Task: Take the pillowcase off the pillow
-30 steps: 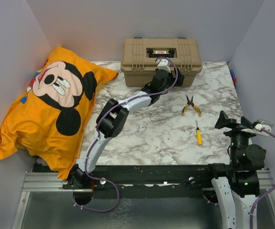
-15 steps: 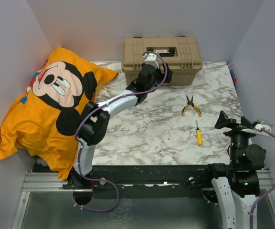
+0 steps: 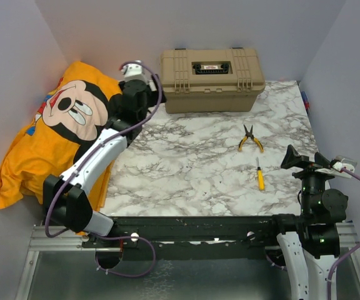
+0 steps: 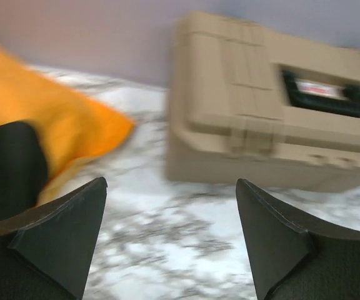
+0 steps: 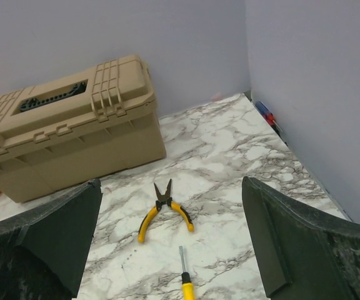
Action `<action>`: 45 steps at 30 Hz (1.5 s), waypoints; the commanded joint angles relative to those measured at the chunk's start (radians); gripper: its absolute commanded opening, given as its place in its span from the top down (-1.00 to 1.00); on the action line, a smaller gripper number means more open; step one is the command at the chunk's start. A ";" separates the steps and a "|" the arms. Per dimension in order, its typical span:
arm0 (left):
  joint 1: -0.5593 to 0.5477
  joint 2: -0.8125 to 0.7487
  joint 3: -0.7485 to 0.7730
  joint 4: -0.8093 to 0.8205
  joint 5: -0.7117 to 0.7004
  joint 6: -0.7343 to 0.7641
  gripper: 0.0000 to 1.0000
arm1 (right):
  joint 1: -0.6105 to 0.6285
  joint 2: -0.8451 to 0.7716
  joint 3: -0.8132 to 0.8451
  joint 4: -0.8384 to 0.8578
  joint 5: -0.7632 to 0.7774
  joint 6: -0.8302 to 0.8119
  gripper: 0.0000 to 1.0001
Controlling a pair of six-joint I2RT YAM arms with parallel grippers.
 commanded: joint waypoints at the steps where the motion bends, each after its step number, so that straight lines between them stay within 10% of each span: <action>1: 0.174 -0.134 -0.134 -0.186 -0.154 0.029 -0.71 | 0.006 0.007 -0.006 0.001 -0.025 -0.006 -1.00; 18: 0.512 -0.256 -0.367 -0.212 -0.486 0.005 -0.71 | 0.006 0.036 -0.006 0.001 -0.033 -0.007 -1.00; 26: 0.628 -0.083 -0.368 -0.214 -0.159 -0.107 -0.66 | 0.008 0.025 -0.006 -0.001 -0.034 -0.007 -1.00; 31: 0.666 0.010 -0.360 -0.215 0.064 -0.143 -0.28 | 0.009 0.011 -0.005 -0.001 -0.028 -0.005 -1.00; 40: 0.666 0.084 -0.330 -0.214 0.360 -0.147 1.00 | 0.008 -0.002 -0.008 0.001 -0.023 -0.003 -1.00; 45: 0.614 0.059 -0.313 -0.213 0.545 -0.192 1.00 | 0.010 -0.003 -0.009 0.003 -0.029 -0.005 -1.00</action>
